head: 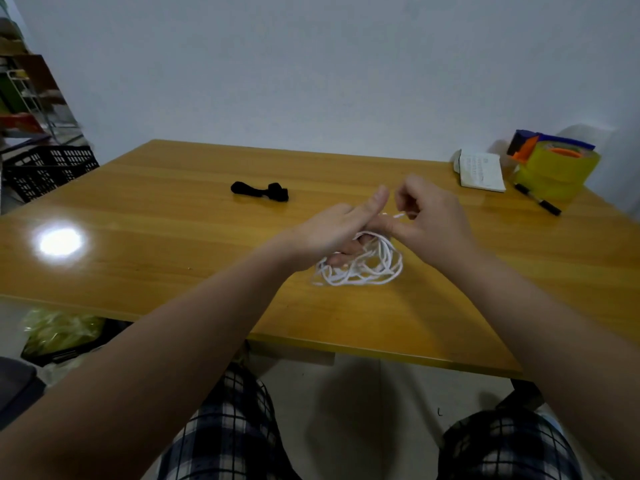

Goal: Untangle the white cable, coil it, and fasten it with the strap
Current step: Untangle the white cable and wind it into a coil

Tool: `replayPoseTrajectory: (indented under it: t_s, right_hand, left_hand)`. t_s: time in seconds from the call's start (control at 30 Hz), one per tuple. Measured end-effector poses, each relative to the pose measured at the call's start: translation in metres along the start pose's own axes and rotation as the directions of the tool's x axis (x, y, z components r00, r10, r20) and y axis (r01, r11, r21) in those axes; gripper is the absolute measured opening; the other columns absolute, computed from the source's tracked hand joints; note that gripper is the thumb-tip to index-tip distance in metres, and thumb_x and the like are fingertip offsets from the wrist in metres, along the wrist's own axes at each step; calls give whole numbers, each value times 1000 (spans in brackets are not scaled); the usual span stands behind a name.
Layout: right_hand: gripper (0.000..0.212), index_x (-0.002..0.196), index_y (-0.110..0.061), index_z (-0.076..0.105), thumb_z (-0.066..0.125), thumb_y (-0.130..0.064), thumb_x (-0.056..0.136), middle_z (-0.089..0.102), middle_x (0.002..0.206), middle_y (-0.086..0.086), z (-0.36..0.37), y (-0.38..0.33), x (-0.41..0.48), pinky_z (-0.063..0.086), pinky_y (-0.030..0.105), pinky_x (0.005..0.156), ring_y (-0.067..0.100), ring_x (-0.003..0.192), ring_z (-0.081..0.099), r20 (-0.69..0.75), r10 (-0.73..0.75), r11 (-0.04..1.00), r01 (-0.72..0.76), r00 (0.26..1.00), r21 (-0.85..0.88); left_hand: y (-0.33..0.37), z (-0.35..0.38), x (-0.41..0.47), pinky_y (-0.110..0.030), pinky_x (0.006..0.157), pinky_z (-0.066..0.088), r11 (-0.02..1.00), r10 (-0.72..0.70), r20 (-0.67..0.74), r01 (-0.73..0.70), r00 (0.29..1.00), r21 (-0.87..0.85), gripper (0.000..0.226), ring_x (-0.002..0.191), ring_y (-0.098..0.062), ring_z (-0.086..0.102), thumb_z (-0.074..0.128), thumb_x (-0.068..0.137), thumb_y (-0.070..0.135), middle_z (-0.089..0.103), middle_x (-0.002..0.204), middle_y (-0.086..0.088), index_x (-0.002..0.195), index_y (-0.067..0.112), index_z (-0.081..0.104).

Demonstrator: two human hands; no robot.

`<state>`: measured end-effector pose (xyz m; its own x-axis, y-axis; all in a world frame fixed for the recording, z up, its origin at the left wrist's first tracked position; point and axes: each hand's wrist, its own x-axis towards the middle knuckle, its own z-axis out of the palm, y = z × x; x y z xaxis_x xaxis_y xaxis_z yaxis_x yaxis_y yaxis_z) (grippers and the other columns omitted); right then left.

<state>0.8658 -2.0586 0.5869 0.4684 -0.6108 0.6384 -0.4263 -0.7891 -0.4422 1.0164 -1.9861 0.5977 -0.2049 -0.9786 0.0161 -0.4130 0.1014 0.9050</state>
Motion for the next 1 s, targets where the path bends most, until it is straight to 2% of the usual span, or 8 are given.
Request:
replayPoseTrajectory:
  t_s: [0.17, 0.23, 0.33, 0.5, 0.6, 0.7, 0.87, 1.0]
  right_hand:
    - [36, 108, -32, 58, 39, -55, 88, 60, 104, -5, 12, -3, -2, 44, 21, 83, 3, 92, 57, 269, 191, 801, -308, 944, 514]
    - [38, 95, -28, 66, 36, -51, 93, 70, 87, -3, 17, -5, -2, 50, 31, 83, 11, 85, 65, 447, 295, 515, -534, 845, 671]
    - [47, 68, -10, 61, 40, -44, 93, 61, 54, 5, 21, -12, -4, 53, 27, 57, 18, 54, 62, 612, 370, 116, -689, 699, 716]
    - [40, 94, -7, 65, 42, -41, 94, 62, 78, 11, 33, -15, -7, 47, 34, 65, 20, 66, 59, 466, 447, 217, -598, 764, 772]
    - [55, 104, -14, 62, 50, -62, 82, 67, 89, 6, 46, -31, -11, 50, 35, 71, 19, 79, 63, 337, 481, 518, -572, 810, 635]
    - [51, 102, -15, 52, 61, -59, 76, 62, 89, -4, 66, -47, -17, 46, 25, 64, 10, 79, 60, 158, 577, 626, -558, 802, 544]
    - [23, 89, -18, 53, 64, -38, 84, 61, 80, -7, 76, -35, -11, 43, 16, 60, 2, 70, 56, -9, 464, 770, -398, 886, 499]
    - [12, 81, -27, 52, 55, -23, 93, 53, 61, -10, 73, -19, -1, 39, 16, 55, -2, 51, 48, 7, 326, 774, -271, 945, 573]
  left_hand:
    - [-7, 4, 5, -26, 41, 10, 850, -43, 145, 112, 988, -515, 63, 26, -8, 20, 34, 67, 76, 24, 36, 5, 56, 14, 38]
    - [-8, 6, 10, -19, 36, 13, 789, -44, 150, 127, 988, -601, 62, 23, -7, 22, 36, 69, 75, 25, 34, 5, 55, 14, 37]
    - [-13, 4, 15, -16, 34, 19, 812, -87, 70, 111, 994, -573, 62, 25, -8, 23, 38, 74, 74, 26, 37, 4, 57, 14, 39]
    - [-19, -4, 18, -24, 42, 22, 878, -256, -306, 88, 917, -470, 58, 34, -11, 23, 47, 82, 69, 28, 42, 4, 60, 15, 42]
    - [-29, -6, 27, -23, 44, 29, 939, -257, -526, 81, 811, -335, 58, 36, -14, 29, 47, 87, 64, 32, 42, 3, 58, 14, 40]
    - [-42, 2, 34, -27, 54, 36, 962, -177, -620, 1, 764, -275, 57, 50, -17, 40, 51, 86, 61, 42, 53, 0, 54, 16, 38]
    - [-50, -5, 34, -23, 43, 33, 938, -181, -614, -53, 769, -344, 55, 40, -14, 38, 38, 97, 51, 40, 48, 0, 57, 14, 41]
    - [-46, -16, 24, -17, 37, 22, 685, -308, -284, 4, 908, -728, 61, 28, -8, 25, 30, 92, 64, 28, 39, 4, 58, 13, 40]
